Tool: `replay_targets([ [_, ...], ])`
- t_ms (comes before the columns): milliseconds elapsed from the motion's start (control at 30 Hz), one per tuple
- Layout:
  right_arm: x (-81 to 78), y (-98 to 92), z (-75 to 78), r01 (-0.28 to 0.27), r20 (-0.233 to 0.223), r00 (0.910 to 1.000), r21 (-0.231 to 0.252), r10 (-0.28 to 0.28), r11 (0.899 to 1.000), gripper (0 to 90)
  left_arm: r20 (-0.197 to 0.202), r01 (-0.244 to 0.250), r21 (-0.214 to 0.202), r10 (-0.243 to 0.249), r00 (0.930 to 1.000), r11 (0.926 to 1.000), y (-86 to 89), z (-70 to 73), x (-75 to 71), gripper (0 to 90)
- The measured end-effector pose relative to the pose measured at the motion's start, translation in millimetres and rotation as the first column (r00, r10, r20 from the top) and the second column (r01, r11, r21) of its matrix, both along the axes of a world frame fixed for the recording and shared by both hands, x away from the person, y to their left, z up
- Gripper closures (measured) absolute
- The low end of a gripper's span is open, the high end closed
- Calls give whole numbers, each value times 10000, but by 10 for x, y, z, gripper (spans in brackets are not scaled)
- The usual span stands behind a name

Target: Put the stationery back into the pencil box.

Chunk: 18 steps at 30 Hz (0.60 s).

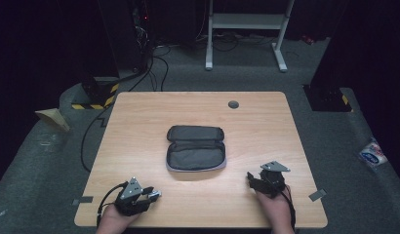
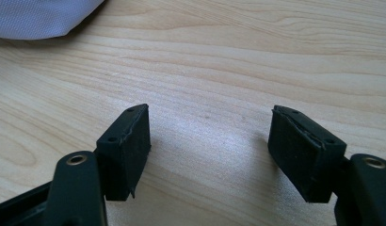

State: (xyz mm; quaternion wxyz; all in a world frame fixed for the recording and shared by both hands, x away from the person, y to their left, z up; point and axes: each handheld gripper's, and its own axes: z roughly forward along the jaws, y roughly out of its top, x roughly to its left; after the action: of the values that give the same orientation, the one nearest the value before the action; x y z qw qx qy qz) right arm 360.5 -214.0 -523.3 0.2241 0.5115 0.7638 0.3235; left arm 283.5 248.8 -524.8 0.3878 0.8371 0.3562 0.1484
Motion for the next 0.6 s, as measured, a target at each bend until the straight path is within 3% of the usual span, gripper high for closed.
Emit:
replay_targets([
  [233, -1, 0, 0, 14, -14, 10000, 15, -14, 10000, 300, 187, 132, 42, -133, 9997, 9999, 1, -9, -13, 698],
  [600, -4, -4, 0, -33, -4, 10000, 11, 33, 10000, 300, 99, 238, 75, -238, 9997, 9997, -24, 0, 16, 727],
])
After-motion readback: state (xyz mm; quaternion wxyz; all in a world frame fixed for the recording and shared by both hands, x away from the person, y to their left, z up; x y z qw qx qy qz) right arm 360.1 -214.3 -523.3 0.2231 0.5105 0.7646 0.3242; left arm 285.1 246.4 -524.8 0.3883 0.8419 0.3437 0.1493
